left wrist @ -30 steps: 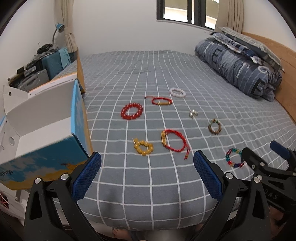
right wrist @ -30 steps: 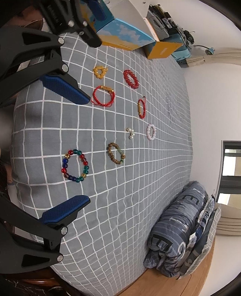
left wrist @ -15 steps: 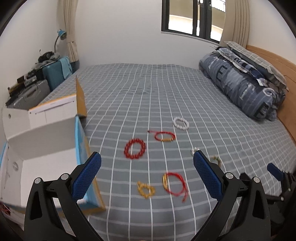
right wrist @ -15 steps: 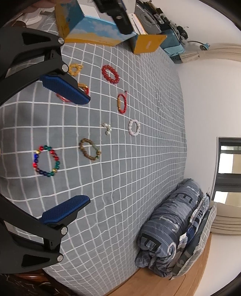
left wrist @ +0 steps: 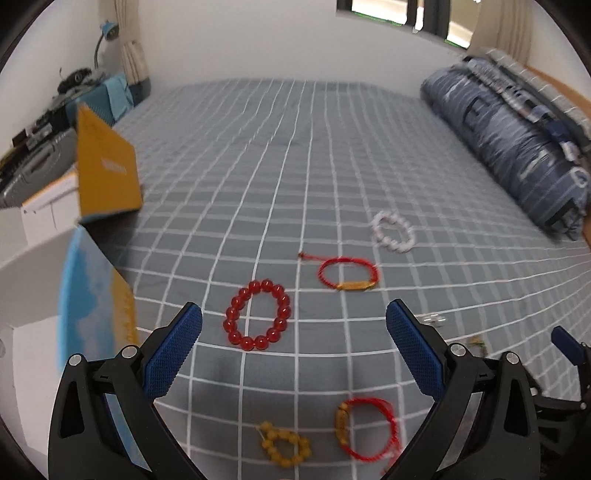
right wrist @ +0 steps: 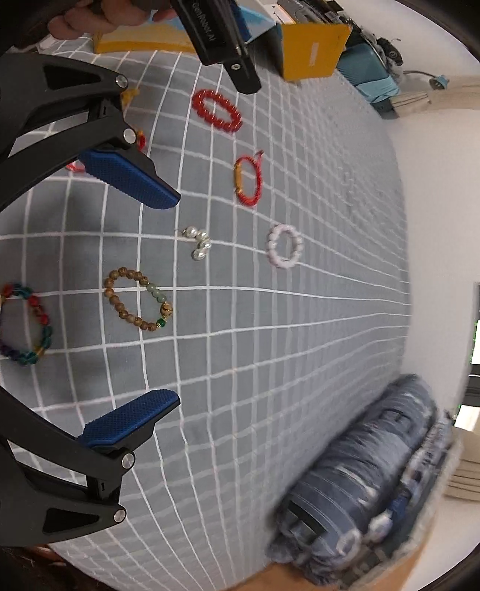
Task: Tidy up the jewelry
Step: 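Close the left tool on the red bead bracelet while the right tool grasps the brown wooden bracelet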
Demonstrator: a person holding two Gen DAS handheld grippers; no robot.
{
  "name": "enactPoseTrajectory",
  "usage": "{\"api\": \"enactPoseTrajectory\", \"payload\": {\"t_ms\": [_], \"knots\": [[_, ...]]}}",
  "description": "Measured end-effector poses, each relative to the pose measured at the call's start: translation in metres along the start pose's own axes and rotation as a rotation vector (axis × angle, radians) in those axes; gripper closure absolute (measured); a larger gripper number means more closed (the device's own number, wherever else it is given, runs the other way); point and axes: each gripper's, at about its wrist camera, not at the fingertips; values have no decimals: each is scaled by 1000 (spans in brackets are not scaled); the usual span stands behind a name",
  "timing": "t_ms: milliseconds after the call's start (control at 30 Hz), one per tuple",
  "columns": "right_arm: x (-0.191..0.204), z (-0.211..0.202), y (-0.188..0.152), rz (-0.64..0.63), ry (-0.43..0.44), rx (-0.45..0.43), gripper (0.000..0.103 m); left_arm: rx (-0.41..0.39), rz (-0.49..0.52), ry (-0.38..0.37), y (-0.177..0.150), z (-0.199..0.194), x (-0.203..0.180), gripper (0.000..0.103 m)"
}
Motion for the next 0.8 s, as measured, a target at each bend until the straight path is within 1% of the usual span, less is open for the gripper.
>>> {"api": "enactPoseTrajectory", "payload": {"t_ms": [100,167,233,333,367,500,667,800], "knots": [[-4,29,0,5,13,66,9,73,-27,7,4,34,8,6],[-4,42,0,3,29,99,9,98,-35,20,5,48,12,6],[-2,54,-2,-2,36,125,9,116,-28,53,6,63,14,6],[0,67,-3,-11,29,155,9,145,-43,78,5,79,22,6],[0,71,-3,9,22,200,9,153,-47,84,5,83,24,6],[-1,80,-4,25,16,217,9,198,-79,71,8,102,36,6],[-7,88,-3,51,53,246,9,201,-91,62,10,111,39,6],[-10,91,-2,57,60,261,12,202,-88,70,10,114,38,5]]}}
Point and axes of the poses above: each gripper's, at about its wrist camera, not at the fingertips, and z roughly the way its jaws point, x to its left, y to its top, and after that the axes turned 8 degrees about x, right-handed
